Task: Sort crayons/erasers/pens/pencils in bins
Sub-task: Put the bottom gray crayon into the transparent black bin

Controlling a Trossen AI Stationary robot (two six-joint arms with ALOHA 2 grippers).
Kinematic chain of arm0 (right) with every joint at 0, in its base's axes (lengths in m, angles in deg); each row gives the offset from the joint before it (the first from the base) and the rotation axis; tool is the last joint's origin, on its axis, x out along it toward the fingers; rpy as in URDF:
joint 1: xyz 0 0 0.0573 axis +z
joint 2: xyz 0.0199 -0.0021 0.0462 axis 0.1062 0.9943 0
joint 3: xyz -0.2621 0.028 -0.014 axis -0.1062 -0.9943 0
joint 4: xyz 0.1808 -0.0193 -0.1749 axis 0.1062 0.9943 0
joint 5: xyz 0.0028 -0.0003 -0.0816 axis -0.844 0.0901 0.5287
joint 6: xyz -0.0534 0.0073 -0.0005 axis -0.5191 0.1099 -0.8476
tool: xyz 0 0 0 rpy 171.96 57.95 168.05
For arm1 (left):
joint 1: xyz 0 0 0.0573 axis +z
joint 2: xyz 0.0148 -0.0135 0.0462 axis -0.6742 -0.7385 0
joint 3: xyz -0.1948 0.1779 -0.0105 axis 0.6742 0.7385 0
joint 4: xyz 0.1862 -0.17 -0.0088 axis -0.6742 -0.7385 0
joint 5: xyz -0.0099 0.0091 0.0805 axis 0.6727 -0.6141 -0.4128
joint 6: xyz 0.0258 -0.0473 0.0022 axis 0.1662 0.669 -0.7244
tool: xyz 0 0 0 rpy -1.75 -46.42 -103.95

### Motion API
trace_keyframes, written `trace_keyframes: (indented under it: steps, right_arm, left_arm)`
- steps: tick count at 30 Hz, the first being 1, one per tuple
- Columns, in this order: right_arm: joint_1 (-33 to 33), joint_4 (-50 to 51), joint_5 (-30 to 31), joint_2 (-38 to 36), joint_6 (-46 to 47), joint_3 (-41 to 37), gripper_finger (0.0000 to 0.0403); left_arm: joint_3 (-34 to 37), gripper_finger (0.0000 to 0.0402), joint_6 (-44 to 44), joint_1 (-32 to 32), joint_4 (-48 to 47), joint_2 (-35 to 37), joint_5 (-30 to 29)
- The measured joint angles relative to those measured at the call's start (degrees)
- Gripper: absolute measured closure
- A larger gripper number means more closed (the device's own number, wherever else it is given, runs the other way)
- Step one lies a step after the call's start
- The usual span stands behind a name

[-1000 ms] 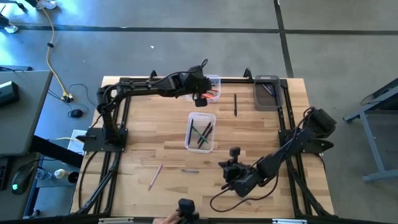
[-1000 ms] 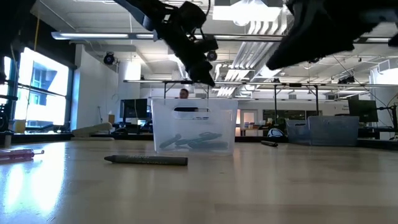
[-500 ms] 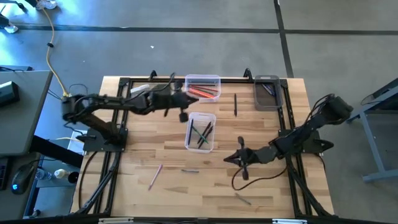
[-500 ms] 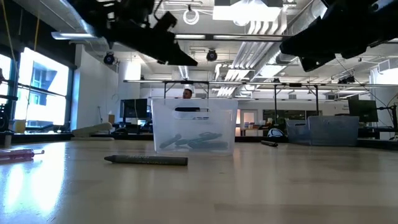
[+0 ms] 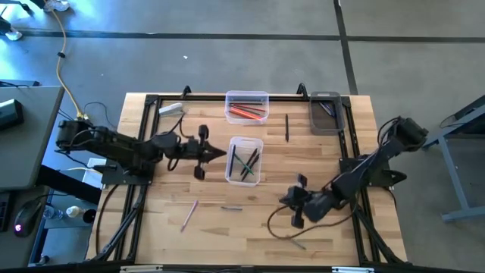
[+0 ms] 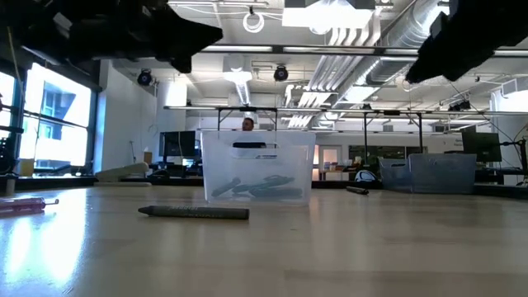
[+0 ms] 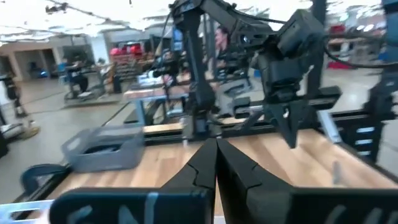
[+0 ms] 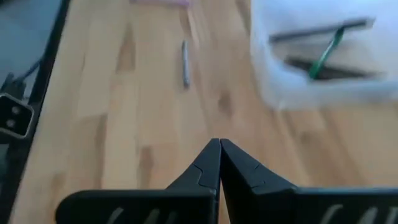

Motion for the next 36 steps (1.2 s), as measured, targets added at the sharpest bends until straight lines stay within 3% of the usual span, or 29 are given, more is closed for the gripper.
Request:
trace_keyframes:
  steps: [8, 14, 18, 22, 36]
  right_arm:
    - [6.5, 22.1, -9.6, 13.1, 23.6, 14.3, 0.0391]
    - [10.2, 29.1, -17.2, 20.5, 35.5, 21.4, 0.0323]
    - [12.2, 28.7, -20.5, 23.4, 37.2, 23.4, 0.0272]
    - [13.7, 28.2, -21.8, 24.6, 37.5, 23.7, 0.0247]
    - [15.0, 24.5, -23.9, 29.2, 38.7, 23.7, 0.0263]
  left_arm:
    - [1.9, 0.0401, 0.5, -2.9, 5.9, 0.0, -1.2]
    - [1.9, 0.0401, 0.3, -3.1, 5.6, 0.0, -1.2]
    - [1.9, 0.0401, -0.1, -3.0, 5.7, 0.0, -1.2]
    - [1.9, 0.0401, -0.5, -2.9, 5.7, 0.0, -1.4]
    - [1.9, 0.0401, -0.9, -2.9, 5.7, -0.1, -4.2]
